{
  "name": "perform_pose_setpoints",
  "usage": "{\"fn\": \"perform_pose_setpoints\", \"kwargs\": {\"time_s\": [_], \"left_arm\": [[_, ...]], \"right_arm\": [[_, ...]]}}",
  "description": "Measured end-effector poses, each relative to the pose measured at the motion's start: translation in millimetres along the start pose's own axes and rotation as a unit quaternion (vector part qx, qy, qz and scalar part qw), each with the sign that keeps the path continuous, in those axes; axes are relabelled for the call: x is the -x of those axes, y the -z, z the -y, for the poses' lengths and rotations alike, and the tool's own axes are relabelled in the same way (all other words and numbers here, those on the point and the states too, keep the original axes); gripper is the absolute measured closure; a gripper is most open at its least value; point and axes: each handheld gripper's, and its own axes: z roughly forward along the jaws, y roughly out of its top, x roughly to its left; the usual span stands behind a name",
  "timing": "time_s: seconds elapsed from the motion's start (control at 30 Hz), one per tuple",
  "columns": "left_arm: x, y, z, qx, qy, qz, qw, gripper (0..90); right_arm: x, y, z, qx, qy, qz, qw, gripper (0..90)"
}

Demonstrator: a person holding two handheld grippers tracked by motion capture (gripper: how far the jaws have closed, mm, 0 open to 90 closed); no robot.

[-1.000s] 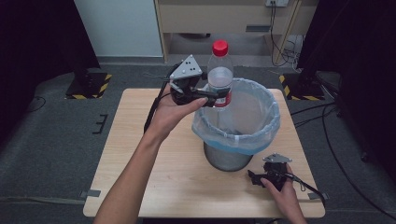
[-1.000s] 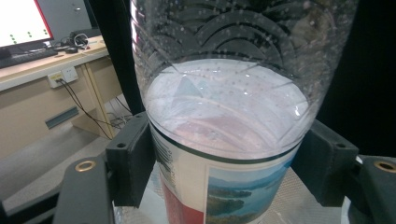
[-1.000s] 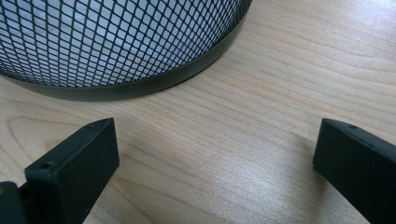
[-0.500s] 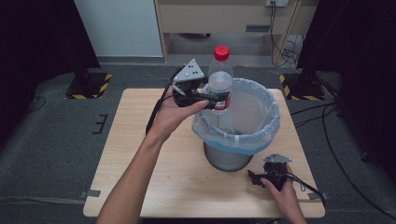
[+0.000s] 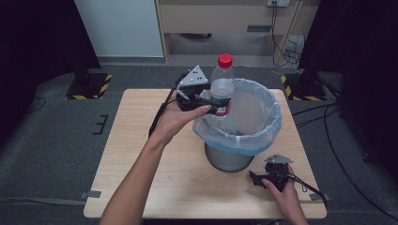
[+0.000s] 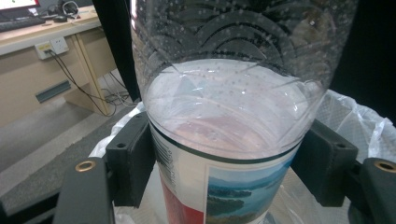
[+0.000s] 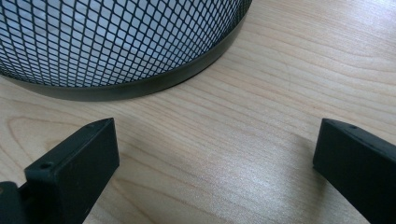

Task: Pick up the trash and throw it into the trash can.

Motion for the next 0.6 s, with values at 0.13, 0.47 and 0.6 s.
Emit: {"fn": "perform_pose_setpoints", "kwargs": {"time_s": [0.13, 0.47, 0.6], "left_arm": [[-1.0, -0.3, 2.7, -0.005, 0.002, 0.001, 1.0, 28.0], [-3.7, -6.1, 11.5, -0.022, 0.008, 0.003, 0.9997, 28.0], [-3.7, -8.3, 12.5, -0.026, 0.007, 0.004, 0.9996, 28.0]], "right_arm": [[0.0, 0.0, 0.0, 0.0, 0.0, 0.0, 1.0, 0.4], [0.0, 0.0, 0.0, 0.0, 0.0, 0.0, 1.0, 0.4], [0.0, 0.0, 0.0, 0.0, 0.0, 0.0, 1.0, 0.4]]}}
